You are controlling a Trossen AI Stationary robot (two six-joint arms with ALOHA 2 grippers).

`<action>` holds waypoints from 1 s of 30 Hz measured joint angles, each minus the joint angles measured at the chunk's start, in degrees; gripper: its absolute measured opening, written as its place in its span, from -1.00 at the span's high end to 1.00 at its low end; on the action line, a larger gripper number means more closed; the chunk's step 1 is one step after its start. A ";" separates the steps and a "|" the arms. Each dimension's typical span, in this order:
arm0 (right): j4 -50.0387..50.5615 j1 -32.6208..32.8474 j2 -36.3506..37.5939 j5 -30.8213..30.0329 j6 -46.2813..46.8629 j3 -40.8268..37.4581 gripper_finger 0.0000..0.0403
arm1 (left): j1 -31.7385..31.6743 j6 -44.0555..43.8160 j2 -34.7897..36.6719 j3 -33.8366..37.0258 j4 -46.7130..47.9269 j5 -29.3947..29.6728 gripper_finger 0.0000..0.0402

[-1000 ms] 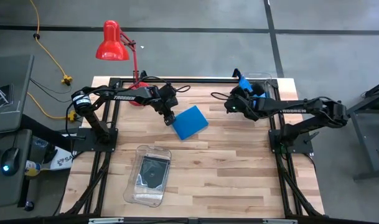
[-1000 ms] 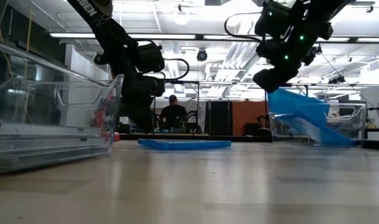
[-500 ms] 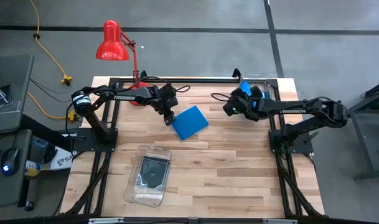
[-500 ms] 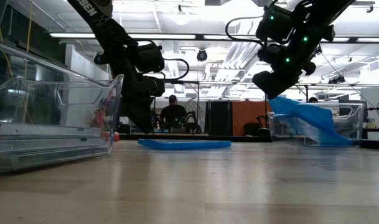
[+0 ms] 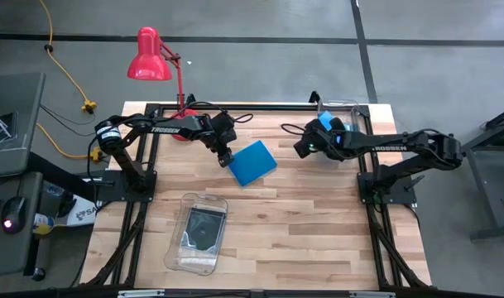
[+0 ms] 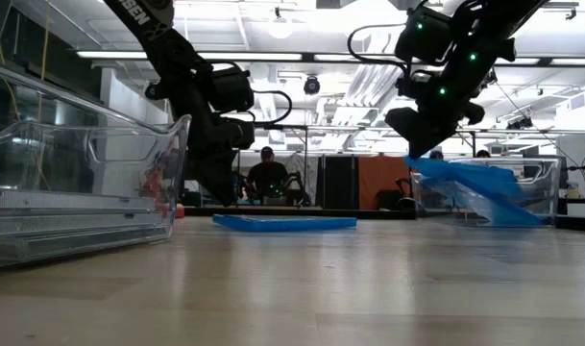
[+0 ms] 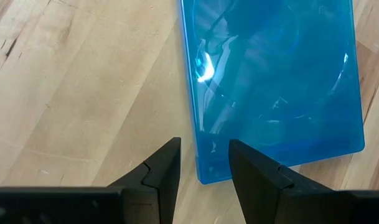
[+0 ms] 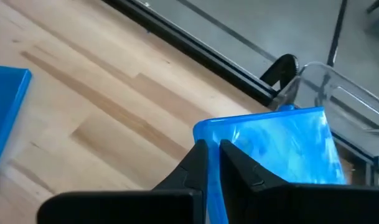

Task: Pick & place jewel cases by type
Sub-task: Put the blue cd case into the top transparent bin

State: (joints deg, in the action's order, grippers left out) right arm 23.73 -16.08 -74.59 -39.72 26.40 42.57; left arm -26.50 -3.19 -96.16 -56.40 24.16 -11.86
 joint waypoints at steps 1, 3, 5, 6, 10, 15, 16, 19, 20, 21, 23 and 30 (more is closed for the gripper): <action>0.00 0.00 0.00 0.31 -0.02 0.00 0.92 | 0.00 0.01 0.00 0.00 0.00 -0.02 0.34; -0.12 0.00 0.00 1.11 -0.38 0.00 0.92 | 0.00 0.03 0.00 0.00 -0.01 -0.02 0.34; -0.59 -0.02 0.00 1.91 -0.90 0.00 0.92 | 0.00 0.05 0.00 0.00 -0.02 -0.02 0.34; -0.98 0.00 0.00 2.55 -0.90 0.00 0.92 | 0.00 0.06 0.00 0.00 -0.02 -0.02 0.34; -3.27 0.00 0.00 4.66 -0.98 0.00 0.92 | 0.00 0.14 0.00 0.00 -0.02 -0.03 0.34; -4.30 0.00 0.00 5.56 -0.79 0.00 0.92 | 0.00 0.14 0.00 0.00 -0.02 -0.04 0.34; -4.22 0.00 0.00 5.52 -0.79 0.00 0.92 | 0.00 0.14 0.00 0.00 -0.02 -0.06 0.34; -3.07 -0.03 0.00 4.31 -0.48 0.00 0.92 | 0.00 0.14 0.00 0.00 0.02 -0.08 0.34; -2.44 -0.02 0.00 3.68 0.10 0.00 0.92 | 0.00 0.14 0.00 0.00 0.04 -0.12 0.34; -1.76 -0.03 0.00 3.11 0.92 0.00 0.92 | 0.00 0.14 0.00 0.00 0.04 -0.18 0.34; -0.29 -0.04 0.00 2.66 2.59 0.00 0.92 | 0.00 0.14 0.00 0.00 0.19 -0.22 0.34; 0.42 0.07 0.00 5.82 3.32 0.00 0.92 | -0.02 0.14 0.00 0.00 0.46 -0.20 0.34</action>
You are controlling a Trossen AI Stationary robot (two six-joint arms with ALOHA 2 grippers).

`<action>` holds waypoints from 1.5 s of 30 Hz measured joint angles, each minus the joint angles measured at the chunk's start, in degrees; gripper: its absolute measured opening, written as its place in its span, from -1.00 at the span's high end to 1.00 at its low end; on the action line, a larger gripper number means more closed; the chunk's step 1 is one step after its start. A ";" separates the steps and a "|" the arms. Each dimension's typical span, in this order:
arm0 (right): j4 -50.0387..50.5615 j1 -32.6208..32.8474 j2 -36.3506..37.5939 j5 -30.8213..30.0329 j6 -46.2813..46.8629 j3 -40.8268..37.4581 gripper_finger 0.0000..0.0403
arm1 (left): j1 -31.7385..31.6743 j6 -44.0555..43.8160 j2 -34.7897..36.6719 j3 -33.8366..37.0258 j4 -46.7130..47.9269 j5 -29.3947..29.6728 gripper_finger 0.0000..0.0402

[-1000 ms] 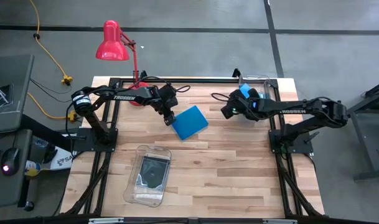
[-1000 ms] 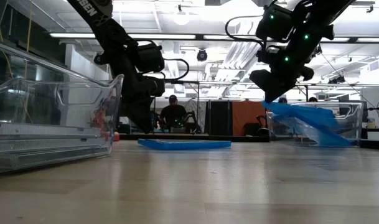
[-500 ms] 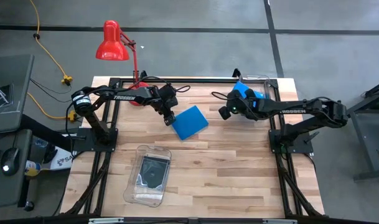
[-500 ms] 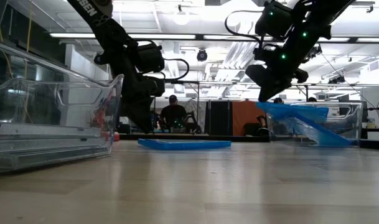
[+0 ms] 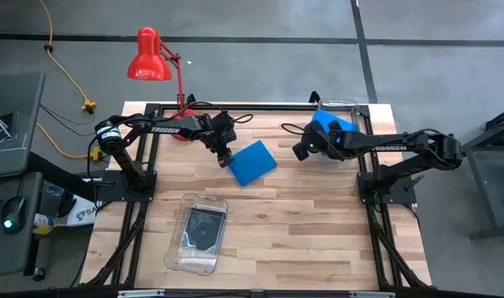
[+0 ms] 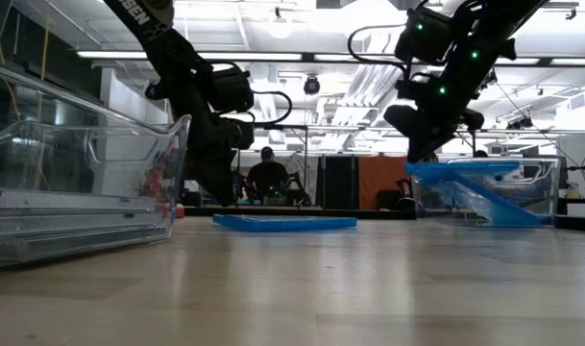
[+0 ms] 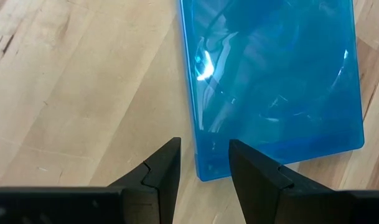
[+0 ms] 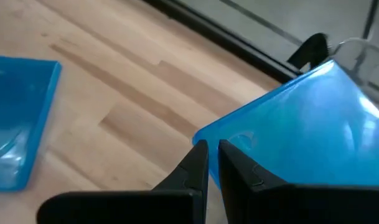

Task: Pick & place jewel cases by type
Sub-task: Put the blue cd case into the top transparent bin

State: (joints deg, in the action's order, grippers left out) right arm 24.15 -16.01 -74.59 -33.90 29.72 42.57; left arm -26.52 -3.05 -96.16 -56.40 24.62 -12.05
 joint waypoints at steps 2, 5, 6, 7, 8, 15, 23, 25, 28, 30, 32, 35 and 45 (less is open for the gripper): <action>-0.01 0.04 0.02 1.28 -0.03 0.00 0.92 | 0.00 0.02 0.00 0.00 0.00 0.00 0.34; -0.01 0.04 0.02 2.67 -0.25 0.00 0.92 | -0.02 0.02 0.00 0.00 -0.02 0.02 0.34; 0.01 0.04 0.02 2.72 -0.26 0.00 0.92 | 0.00 0.02 0.00 0.00 -0.02 0.02 0.34; -0.01 0.04 0.02 2.72 -0.30 0.00 0.92 | -0.01 0.02 0.00 0.00 -0.02 0.02 0.34; -0.01 0.04 0.02 2.65 -0.34 0.00 0.92 | -0.01 0.02 0.00 0.00 -0.02 0.02 0.34; 0.01 0.04 0.07 2.39 -0.66 0.07 0.93 | -0.02 0.02 0.00 0.00 -0.02 0.22 0.34; 0.91 0.04 0.09 2.17 -4.37 3.85 0.99 | -0.02 0.37 0.00 0.00 -0.02 0.21 0.34; 1.61 0.04 0.11 1.35 -5.17 5.11 0.98 | -0.02 0.42 0.00 0.00 -0.02 0.20 0.34; 3.76 0.04 0.11 0.42 -5.76 6.94 0.98 | -0.02 0.42 0.00 0.00 0.00 0.20 0.34; 5.52 0.04 0.11 0.08 -5.78 8.35 0.99 | -0.02 0.43 0.00 0.00 0.00 0.20 0.34; 7.18 0.04 0.11 -0.30 -5.79 9.85 0.99 | -0.02 0.44 0.00 0.00 0.00 0.20 0.34; 9.63 0.04 0.11 -1.64 -5.80 11.90 0.98 | -0.02 0.44 0.00 0.00 0.00 0.19 0.34; 14.17 0.04 0.11 -2.12 -4.65 19.89 0.89 | -0.02 0.44 0.00 0.00 -0.02 0.17 0.34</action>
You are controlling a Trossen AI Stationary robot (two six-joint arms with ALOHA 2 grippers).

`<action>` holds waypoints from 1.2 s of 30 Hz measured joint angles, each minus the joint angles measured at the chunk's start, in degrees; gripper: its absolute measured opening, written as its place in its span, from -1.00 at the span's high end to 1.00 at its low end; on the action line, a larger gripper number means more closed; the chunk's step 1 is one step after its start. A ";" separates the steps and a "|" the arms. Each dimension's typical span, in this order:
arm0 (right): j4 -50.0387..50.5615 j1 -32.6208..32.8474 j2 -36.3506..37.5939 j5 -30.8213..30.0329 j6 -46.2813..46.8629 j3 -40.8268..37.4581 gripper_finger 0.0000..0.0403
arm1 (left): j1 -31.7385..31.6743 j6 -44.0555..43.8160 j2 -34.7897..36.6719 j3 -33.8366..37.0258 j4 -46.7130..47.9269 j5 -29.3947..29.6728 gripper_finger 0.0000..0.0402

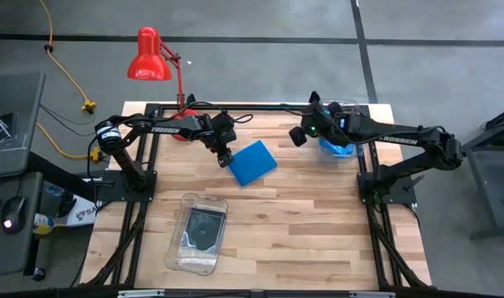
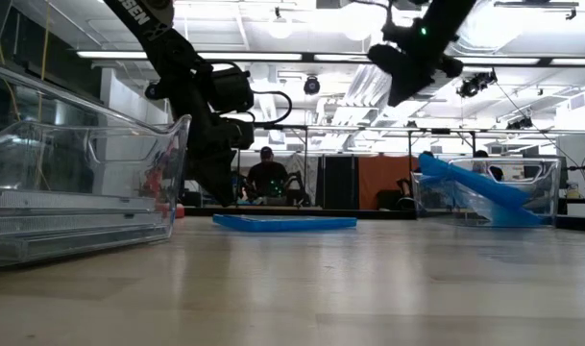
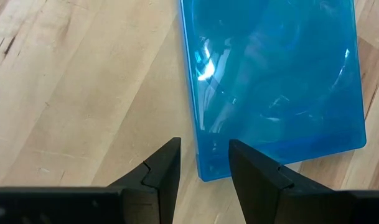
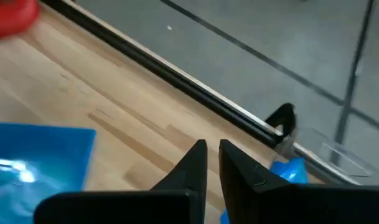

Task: Pick & place jewel cases by type
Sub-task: Put the blue cd case into the top transparent bin

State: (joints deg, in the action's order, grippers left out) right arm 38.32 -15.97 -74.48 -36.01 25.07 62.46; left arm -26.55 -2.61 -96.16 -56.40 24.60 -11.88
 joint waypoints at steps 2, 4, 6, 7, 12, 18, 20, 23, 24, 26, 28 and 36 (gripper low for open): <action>0.45 0.00 0.02 2.17 1.49 2.02 0.84 | 0.00 0.00 0.00 0.00 0.00 0.00 0.34; 0.10 -0.04 0.02 6.10 3.20 3.78 0.76 | 0.00 0.00 0.00 0.00 0.00 0.00 0.34; 0.06 -0.04 0.02 11.87 4.50 4.93 0.68 | 0.00 0.00 0.00 0.00 -0.04 0.00 0.34; 0.05 -0.02 0.02 15.07 5.00 5.21 0.64 | 0.00 0.00 0.00 0.00 -0.10 0.00 0.34; 3.73 0.00 0.02 28.77 10.85 5.37 0.64 | 0.00 0.00 0.00 0.00 -0.64 -0.02 0.34; 11.94 0.00 0.02 31.19 13.90 5.35 0.95 | 0.00 0.00 0.00 0.00 -0.85 -0.02 0.34; 13.18 -0.13 0.02 30.11 14.11 5.35 0.97 | 0.02 0.00 0.00 0.00 -0.90 -0.02 0.34; 13.70 -0.43 0.01 27.15 15.98 5.35 0.96 | 0.02 0.00 0.00 0.00 -0.96 -0.02 0.34; 13.82 -0.73 0.00 27.18 16.29 5.35 0.98 | 0.02 0.00 0.00 0.00 -0.96 -0.03 0.34; 14.09 -1.55 -0.02 29.18 16.50 5.35 0.99 | 0.02 0.00 0.00 0.00 -0.96 -0.07 0.34; 14.63 -2.05 -0.33 31.10 16.56 5.35 0.98 | 0.02 0.00 0.00 0.00 -0.95 -0.24 0.34; 17.15 -2.19 -0.44 32.29 17.60 3.21 1.00 | 0.02 0.00 0.00 0.00 -0.94 -1.07 0.34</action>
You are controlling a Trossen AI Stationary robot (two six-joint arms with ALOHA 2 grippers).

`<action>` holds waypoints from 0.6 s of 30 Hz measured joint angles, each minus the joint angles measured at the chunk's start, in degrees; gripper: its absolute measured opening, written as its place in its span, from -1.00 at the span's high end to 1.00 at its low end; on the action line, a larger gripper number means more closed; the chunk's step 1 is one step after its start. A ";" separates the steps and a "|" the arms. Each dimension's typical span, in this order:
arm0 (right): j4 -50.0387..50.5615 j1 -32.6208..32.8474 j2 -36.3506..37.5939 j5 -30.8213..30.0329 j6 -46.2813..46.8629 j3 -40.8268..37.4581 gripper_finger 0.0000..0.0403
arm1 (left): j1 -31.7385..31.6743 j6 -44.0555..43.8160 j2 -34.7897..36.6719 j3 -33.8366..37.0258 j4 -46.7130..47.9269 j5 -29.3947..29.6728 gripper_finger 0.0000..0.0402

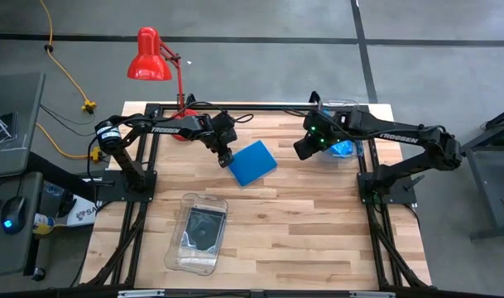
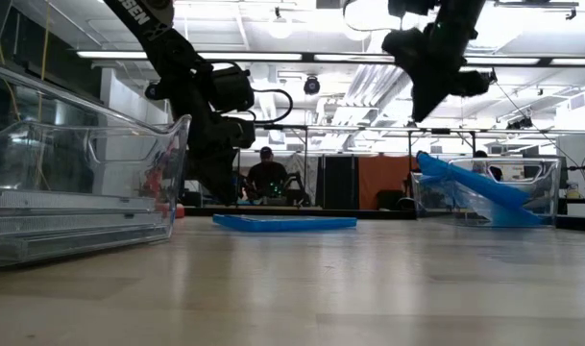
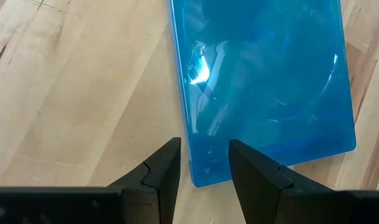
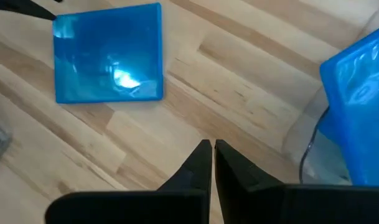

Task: Pick & place jewel cases by type
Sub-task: Put the blue cd case into the top transparent bin

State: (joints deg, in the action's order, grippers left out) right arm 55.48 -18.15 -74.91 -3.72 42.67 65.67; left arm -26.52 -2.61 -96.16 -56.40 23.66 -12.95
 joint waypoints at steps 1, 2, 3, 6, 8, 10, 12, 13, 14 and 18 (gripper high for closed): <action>-0.27 -0.26 0.00 0.15 0.31 -0.78 1.00 | 0.00 0.00 0.00 0.00 0.02 0.02 0.34; -0.72 -0.41 0.00 0.28 0.72 -1.69 1.00 | 0.00 0.00 0.00 0.00 0.02 0.02 0.34; -1.03 -0.65 0.00 0.29 0.85 -2.68 1.00 | 0.00 0.00 0.00 0.00 0.00 0.02 0.34; -3.03 -1.37 0.00 -0.65 0.89 -5.97 1.00 | 0.00 0.65 0.00 0.00 0.00 0.04 0.34; -4.84 -1.76 0.00 -1.82 0.95 -7.76 1.00 | 0.00 0.87 0.00 0.00 0.02 0.04 0.34; -7.07 -2.10 0.00 -2.18 1.31 -9.29 1.00 | 0.00 0.87 0.00 0.00 0.02 0.04 0.34; -8.91 -2.38 0.00 -1.96 1.49 -9.91 1.00 | 0.00 0.87 0.00 0.00 0.02 0.02 0.34; -9.95 -2.51 0.00 -1.89 1.47 -9.97 1.00 | 0.00 0.87 0.00 0.00 0.04 -0.03 0.34; -10.97 -2.51 0.00 -1.93 1.28 -9.93 1.00 | 0.00 0.87 0.00 0.00 0.06 -0.09 0.34; -13.83 -2.99 0.00 -4.37 0.60 -9.15 1.00 | 0.00 0.87 0.00 0.00 0.06 -0.11 0.34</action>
State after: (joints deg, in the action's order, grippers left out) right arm 41.64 -21.14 -74.91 -8.09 43.27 56.52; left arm -26.52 -1.74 -96.16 -56.40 23.73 -13.06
